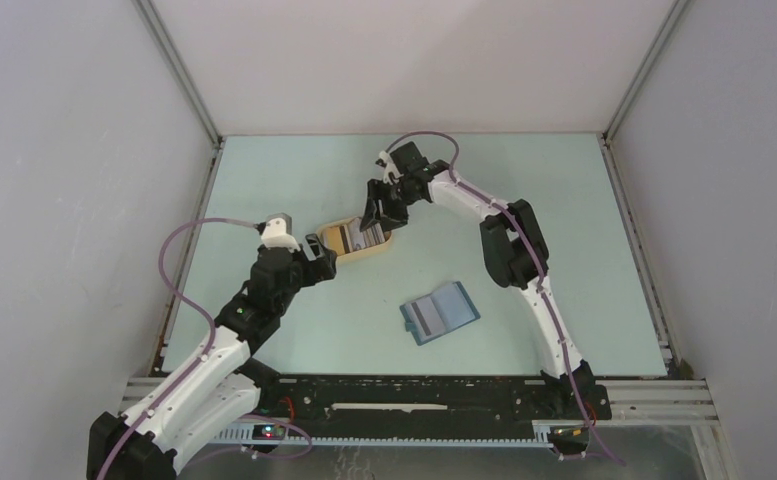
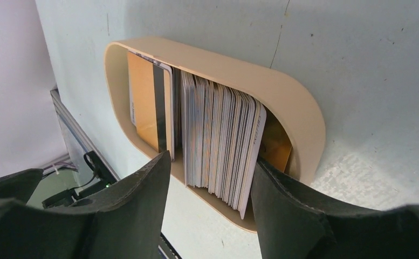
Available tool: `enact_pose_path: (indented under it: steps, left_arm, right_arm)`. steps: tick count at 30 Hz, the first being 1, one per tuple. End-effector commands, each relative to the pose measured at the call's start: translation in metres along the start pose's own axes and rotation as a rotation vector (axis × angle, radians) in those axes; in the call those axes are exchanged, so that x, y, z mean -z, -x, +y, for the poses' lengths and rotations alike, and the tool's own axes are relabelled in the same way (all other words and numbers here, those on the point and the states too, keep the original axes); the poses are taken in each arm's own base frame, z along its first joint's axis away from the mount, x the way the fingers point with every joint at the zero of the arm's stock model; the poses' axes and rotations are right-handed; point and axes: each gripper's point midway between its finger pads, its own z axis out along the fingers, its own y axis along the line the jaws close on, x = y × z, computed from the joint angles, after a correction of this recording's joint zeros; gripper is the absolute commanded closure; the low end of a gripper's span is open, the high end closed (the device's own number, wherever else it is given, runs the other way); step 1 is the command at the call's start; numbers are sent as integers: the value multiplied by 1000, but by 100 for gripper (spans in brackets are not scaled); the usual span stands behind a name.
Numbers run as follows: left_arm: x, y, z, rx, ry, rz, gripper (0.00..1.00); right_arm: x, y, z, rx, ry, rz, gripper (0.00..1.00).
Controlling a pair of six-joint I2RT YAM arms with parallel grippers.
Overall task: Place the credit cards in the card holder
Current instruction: Pick up the credit card from the storage box.
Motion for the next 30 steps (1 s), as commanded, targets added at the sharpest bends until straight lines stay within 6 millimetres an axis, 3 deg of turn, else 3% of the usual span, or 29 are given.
enact_pose_path:
  steps: [1, 21, 30]
  left_arm:
    - [-1, 3, 4, 22, 12, -26, 14]
    - [-1, 1, 5, 21, 16, -21, 14]
    - [-1, 1, 5, 22, 16, -22, 14]
  right_arm:
    - [27, 14, 30, 23, 76, -47, 37]
    - [40, 21, 18, -10, 75, -74, 51]
    - [34, 19, 9, -23, 54, -70, 67]
